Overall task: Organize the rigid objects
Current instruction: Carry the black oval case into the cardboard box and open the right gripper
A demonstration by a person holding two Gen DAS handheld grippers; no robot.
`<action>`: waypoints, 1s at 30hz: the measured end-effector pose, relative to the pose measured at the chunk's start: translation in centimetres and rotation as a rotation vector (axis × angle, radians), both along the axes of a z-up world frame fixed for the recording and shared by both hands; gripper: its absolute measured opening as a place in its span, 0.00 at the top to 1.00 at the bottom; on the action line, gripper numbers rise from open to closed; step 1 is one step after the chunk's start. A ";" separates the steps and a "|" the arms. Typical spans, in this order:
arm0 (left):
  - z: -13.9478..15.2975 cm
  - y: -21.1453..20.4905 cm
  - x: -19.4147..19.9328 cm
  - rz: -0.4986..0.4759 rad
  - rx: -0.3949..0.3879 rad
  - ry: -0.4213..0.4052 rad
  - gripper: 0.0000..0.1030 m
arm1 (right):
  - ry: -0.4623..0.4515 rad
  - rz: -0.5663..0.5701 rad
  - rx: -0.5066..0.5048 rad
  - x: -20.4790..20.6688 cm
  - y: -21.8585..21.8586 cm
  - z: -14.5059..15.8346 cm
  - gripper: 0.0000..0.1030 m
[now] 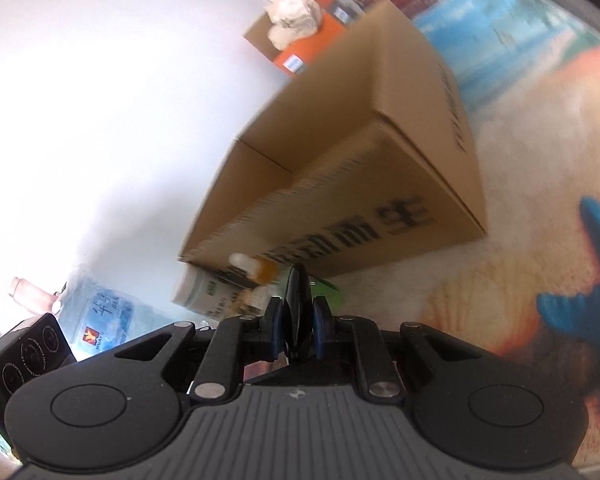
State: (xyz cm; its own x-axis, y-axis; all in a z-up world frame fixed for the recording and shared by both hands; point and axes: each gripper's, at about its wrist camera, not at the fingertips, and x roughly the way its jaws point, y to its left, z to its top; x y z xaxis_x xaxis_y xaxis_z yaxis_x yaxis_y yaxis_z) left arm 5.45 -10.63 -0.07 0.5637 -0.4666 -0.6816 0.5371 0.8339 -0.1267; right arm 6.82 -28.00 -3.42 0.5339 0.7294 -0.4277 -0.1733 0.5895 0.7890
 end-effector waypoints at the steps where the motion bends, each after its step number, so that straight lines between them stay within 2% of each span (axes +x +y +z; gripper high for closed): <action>1: 0.8 0.4 -0.3 0.002 -0.006 -0.018 0.65 | -0.022 0.003 -0.009 -0.2 0.3 1.1 0.83; 4: 3.8 1.8 -0.5 0.019 -0.011 -0.082 0.65 | -0.100 0.022 -0.025 -0.1 1.6 4.7 0.83; 7: 6.7 3.8 0.7 0.065 -0.004 -0.110 0.65 | -0.144 0.054 -0.017 1.6 3.4 7.8 0.83; 10: 8.7 6.2 3.4 0.116 -0.006 -0.093 0.64 | -0.138 0.090 0.008 5.0 5.6 9.7 0.83; 12: 8.9 7.6 6.0 0.141 0.002 -0.062 0.64 | -0.103 0.103 0.014 7.8 7.1 10.1 0.84; 17: 6.6 9.4 13.2 0.212 0.076 0.050 0.62 | 0.115 0.093 0.012 15.8 10.6 7.4 0.83; 22: 3.0 10.0 17.8 0.289 0.204 0.097 0.61 | 0.296 0.029 -0.005 21.7 12.7 3.0 0.83; 24: 2.2 10.2 18.8 0.316 0.235 0.119 0.61 | 0.325 0.010 -0.043 23.6 13.7 1.9 0.83; 30: 2.3 10.8 19.0 0.325 0.233 0.099 0.61 | 0.370 0.007 -0.082 27.0 15.3 -0.4 0.79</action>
State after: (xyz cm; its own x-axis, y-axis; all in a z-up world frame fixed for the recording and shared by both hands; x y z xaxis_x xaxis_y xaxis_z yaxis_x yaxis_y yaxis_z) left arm 24.43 0.19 2.26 0.5824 -0.1013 -0.8065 0.2353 0.9707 0.0480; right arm 33.84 -12.69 -3.85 0.3275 0.6877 -0.6479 0.1107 0.6531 0.7491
